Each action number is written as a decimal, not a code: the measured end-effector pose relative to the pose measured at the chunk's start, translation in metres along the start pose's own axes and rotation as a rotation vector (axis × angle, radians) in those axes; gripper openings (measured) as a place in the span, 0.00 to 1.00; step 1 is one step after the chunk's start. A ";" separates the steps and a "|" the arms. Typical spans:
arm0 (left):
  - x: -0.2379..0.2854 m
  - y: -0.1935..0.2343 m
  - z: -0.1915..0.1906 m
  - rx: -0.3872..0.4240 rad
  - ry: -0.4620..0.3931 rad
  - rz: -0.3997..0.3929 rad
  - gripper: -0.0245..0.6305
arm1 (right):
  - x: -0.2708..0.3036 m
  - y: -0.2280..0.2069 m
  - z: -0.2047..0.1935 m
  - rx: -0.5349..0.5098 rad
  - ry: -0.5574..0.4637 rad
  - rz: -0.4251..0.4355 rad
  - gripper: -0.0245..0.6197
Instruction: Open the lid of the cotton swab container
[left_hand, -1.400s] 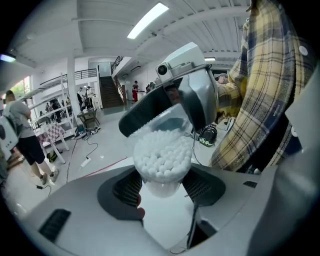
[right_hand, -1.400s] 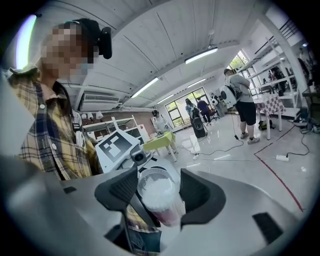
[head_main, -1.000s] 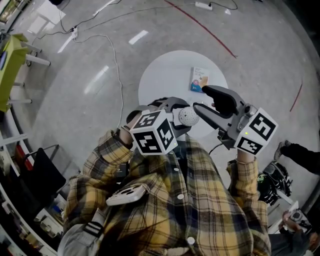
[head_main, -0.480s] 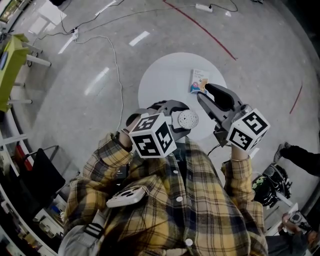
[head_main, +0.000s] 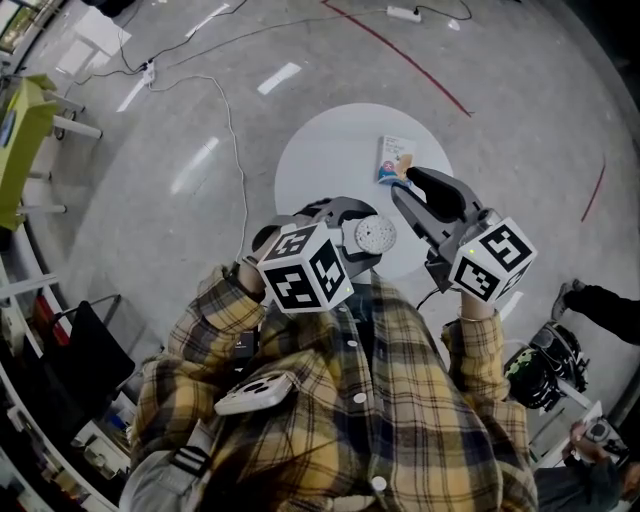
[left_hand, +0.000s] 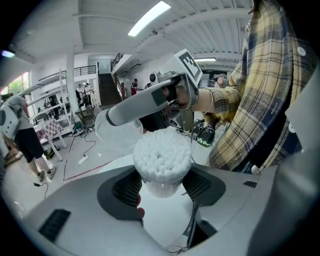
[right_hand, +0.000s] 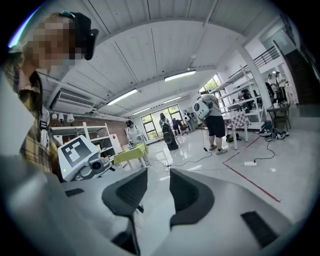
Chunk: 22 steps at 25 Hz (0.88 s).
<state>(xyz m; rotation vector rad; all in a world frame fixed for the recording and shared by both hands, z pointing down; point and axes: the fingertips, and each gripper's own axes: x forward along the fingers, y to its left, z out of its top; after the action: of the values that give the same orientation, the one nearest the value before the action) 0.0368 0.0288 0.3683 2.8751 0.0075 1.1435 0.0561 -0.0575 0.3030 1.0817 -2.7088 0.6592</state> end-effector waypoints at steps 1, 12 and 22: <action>0.000 0.000 0.000 -0.001 0.001 -0.001 0.44 | 0.000 0.000 0.000 0.000 -0.001 0.001 0.27; 0.003 0.006 0.001 -0.018 0.013 0.005 0.44 | -0.015 0.009 0.019 -0.059 -0.063 -0.002 0.27; 0.000 0.024 0.007 -0.060 -0.013 0.054 0.44 | -0.039 0.014 0.035 -0.136 -0.141 -0.073 0.27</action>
<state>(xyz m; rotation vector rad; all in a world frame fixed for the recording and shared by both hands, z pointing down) 0.0409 0.0047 0.3644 2.8467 -0.1044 1.1133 0.0755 -0.0404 0.2558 1.2282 -2.7678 0.3951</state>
